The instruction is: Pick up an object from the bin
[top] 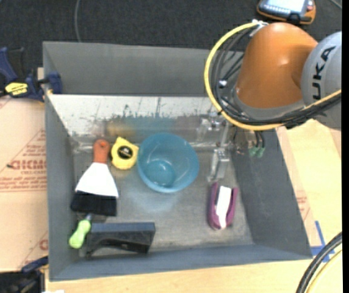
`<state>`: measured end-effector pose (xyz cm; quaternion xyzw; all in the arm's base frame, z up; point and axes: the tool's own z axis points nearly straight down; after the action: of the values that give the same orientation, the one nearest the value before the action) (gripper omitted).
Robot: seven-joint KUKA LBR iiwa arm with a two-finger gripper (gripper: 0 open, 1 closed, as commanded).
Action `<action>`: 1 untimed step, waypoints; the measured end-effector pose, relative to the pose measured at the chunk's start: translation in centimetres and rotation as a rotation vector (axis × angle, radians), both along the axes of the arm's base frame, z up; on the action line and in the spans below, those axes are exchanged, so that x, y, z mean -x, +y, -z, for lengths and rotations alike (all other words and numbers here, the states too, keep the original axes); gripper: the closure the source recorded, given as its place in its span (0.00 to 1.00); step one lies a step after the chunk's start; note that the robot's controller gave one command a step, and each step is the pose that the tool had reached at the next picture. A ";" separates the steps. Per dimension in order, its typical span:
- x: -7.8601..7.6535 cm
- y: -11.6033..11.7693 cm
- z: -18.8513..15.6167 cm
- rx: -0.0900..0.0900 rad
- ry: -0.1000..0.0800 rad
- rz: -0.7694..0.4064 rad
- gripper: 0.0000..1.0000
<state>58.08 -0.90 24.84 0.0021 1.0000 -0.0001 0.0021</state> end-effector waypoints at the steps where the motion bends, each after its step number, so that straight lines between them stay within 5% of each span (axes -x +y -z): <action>1: 0.0 0.0 0.0 0.000 0.000 0.000 0.00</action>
Offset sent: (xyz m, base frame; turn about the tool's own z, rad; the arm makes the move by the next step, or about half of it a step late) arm 0.0308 -0.0219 -0.0174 -0.1441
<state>58.08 -0.90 24.84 0.0021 1.0000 -0.0001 0.0021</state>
